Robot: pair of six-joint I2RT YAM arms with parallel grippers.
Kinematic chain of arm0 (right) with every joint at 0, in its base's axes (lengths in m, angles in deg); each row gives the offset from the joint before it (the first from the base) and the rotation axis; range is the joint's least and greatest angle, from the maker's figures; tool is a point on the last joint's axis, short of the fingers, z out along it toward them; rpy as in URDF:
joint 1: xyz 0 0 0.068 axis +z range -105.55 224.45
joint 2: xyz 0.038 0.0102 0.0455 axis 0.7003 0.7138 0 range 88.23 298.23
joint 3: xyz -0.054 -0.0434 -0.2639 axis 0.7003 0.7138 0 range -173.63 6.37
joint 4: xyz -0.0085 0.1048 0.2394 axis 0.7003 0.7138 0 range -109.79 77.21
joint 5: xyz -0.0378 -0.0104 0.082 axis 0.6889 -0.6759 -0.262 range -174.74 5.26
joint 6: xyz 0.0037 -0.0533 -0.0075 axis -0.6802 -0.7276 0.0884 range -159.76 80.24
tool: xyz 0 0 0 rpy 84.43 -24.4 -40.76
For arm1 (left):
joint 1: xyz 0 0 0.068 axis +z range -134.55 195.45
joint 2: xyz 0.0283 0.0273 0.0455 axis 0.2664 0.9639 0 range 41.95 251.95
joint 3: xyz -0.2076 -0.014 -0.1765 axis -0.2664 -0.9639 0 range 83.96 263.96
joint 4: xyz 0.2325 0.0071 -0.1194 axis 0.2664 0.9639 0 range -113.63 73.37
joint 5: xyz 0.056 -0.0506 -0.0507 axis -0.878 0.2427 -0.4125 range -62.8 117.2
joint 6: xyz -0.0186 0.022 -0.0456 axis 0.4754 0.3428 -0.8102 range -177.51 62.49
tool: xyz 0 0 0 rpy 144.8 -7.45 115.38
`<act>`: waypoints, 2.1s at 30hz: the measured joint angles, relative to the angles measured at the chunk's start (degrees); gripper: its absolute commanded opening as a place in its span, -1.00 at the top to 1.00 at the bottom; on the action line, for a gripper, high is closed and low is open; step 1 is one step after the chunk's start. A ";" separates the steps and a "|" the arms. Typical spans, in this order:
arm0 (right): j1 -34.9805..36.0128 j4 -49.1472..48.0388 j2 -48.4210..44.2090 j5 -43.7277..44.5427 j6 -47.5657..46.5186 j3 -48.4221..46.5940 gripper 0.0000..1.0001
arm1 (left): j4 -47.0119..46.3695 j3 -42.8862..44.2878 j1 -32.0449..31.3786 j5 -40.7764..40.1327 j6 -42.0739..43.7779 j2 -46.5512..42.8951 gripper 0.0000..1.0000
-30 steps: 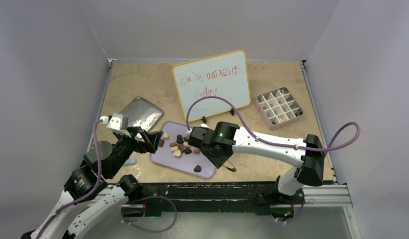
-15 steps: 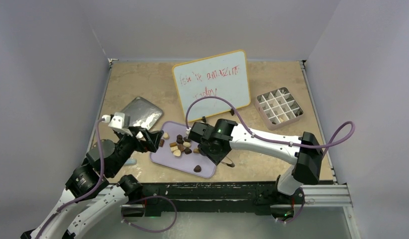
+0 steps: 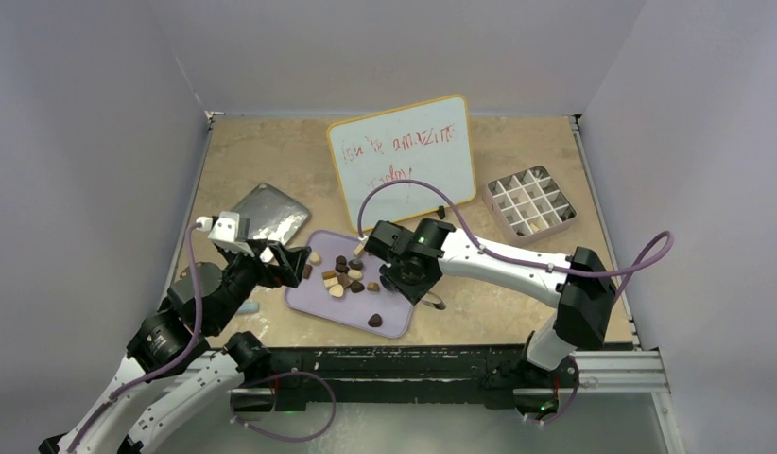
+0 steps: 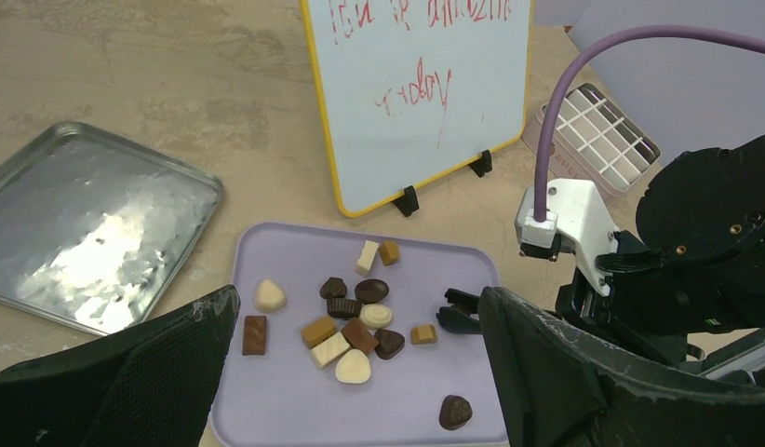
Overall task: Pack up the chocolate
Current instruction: Pick up the fake chocolate from the plate, then place the fake chocolate in the packing box.
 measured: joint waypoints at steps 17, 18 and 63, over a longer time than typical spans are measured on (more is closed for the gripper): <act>-4.44 0.87 -6.69 1.73 1.77 -0.09 0.64 | 0.02 0.00 0.00 -0.33 -0.39 -0.83 -1.00; -5.62 1.25 -7.02 2.27 1.88 -0.28 0.64 | 0.04 0.00 0.00 -0.31 -0.39 -0.81 -1.00; -48.02 -0.68 -13.44 8.96 -0.48 4.26 0.38 | -0.28 -0.02 0.02 3.56 0.07 0.46 -1.00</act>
